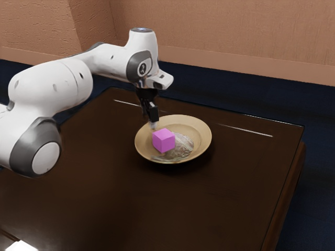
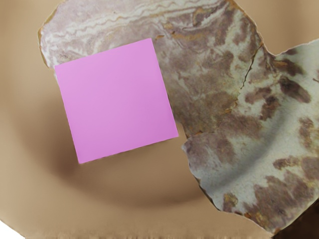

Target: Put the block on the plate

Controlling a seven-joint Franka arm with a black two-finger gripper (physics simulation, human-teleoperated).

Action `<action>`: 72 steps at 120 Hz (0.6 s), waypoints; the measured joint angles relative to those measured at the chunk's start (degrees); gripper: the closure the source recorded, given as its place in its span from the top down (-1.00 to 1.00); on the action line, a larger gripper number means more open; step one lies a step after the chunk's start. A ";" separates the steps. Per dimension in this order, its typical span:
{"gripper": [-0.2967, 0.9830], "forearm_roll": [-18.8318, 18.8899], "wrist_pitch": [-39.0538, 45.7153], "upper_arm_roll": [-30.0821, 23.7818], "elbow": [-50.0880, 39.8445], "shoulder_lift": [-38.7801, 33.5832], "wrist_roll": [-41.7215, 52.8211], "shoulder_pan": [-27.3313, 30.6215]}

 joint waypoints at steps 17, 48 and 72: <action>0.52 0.45 -1.99 -0.32 -3.83 -9.34 -1.52 -1.87; 0.53 1.81 -12.57 -2.97 -18.76 -35.56 -13.49 -3.17; 0.53 3.35 -16.51 -7.04 -25.46 -45.55 -25.49 -2.75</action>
